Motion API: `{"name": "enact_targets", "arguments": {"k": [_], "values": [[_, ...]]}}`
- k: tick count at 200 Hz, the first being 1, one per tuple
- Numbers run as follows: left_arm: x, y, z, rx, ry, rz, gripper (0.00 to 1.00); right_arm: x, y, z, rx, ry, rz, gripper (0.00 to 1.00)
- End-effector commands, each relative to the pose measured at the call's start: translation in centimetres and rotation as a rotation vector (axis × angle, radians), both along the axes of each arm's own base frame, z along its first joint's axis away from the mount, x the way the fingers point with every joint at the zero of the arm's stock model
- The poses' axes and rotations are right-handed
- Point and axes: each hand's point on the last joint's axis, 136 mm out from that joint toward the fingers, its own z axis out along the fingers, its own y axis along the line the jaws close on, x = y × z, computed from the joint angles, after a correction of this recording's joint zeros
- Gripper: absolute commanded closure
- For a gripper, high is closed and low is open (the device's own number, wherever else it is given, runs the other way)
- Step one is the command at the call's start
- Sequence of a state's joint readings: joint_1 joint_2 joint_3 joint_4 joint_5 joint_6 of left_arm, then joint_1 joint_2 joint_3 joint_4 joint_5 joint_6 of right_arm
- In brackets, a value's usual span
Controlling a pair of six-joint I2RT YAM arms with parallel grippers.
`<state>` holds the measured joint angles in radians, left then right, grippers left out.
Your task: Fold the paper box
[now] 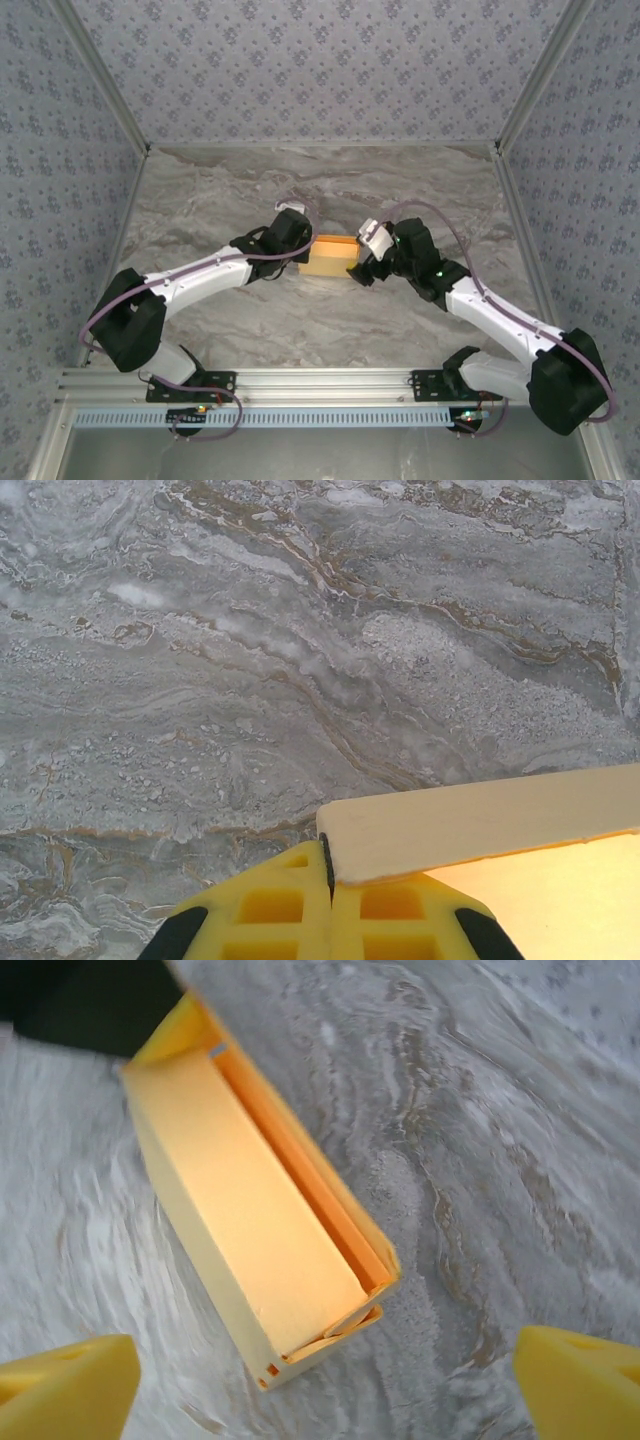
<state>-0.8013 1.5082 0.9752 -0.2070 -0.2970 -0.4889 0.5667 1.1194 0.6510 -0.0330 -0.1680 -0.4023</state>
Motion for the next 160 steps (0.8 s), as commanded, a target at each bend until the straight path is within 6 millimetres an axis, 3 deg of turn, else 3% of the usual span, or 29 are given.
{"name": "enact_targets", "arguments": {"k": [1,31,67,98,127,146,160], "values": [[-3.8,1.8,-5.9,0.166,0.183,-0.079,1.0,0.7,1.2,0.4,-0.097,-0.196,0.174,0.0],[-3.9,1.9,-6.0,0.171,0.167,-0.104,1.0,1.3,2.6,0.2,-0.101,-0.308,0.265,0.0],[-4.1,1.8,-6.4,0.177,0.152,-0.131,1.0,2.8,2.4,-1.7,-0.227,-0.333,0.287,0.02],[-4.2,1.8,-6.6,0.175,0.14,-0.136,1.0,2.5,3.0,-2.3,-0.244,-0.345,0.358,0.04],[-4.2,1.7,-6.9,0.17,0.124,-0.151,1.0,3.4,3.9,-2.9,-0.28,-0.355,0.385,0.1],[-4.1,1.8,-7.0,0.17,0.107,-0.146,1.0,3.6,4.1,-3.9,-0.342,-0.322,0.412,0.24],[-4.0,1.9,-6.8,0.157,0.089,-0.142,1.0,3.4,4.3,-4.5,-0.361,-0.308,0.418,0.25]]}}
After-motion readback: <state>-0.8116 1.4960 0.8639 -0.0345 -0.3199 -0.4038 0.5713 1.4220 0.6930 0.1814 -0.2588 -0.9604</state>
